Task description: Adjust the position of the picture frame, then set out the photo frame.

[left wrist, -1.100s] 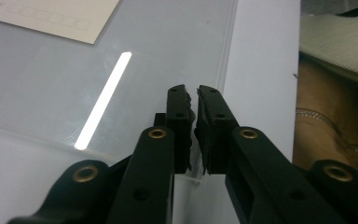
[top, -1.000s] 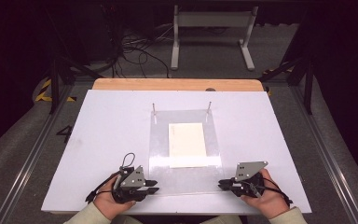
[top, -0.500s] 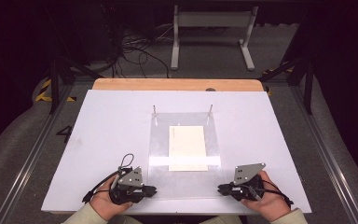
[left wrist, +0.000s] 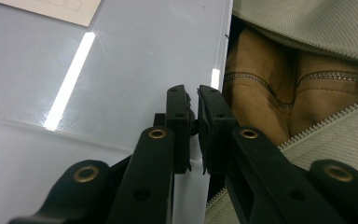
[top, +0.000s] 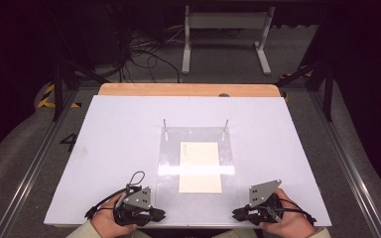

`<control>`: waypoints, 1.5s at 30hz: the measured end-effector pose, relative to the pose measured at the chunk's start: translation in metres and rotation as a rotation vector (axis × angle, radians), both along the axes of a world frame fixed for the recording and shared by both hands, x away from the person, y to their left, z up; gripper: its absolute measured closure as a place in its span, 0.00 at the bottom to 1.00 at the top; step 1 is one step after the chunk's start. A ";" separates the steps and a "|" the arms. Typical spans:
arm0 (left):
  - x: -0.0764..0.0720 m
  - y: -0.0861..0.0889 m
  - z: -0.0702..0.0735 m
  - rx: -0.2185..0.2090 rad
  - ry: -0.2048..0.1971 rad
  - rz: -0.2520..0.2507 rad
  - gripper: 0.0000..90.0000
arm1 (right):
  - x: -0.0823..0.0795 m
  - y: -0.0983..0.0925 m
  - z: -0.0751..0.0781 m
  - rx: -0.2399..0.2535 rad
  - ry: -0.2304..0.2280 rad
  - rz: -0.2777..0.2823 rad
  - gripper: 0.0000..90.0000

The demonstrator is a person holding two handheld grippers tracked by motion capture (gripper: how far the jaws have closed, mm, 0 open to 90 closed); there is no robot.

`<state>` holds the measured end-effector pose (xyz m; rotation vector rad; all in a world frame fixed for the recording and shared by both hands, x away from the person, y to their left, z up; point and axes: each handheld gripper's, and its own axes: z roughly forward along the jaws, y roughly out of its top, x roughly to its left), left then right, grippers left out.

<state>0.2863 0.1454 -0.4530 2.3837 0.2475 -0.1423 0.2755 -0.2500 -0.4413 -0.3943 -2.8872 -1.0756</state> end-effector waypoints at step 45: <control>0.023 0.076 0.006 -0.240 -0.249 0.631 0.48 | 0.157 -0.017 0.037 0.230 -0.342 -0.689 0.71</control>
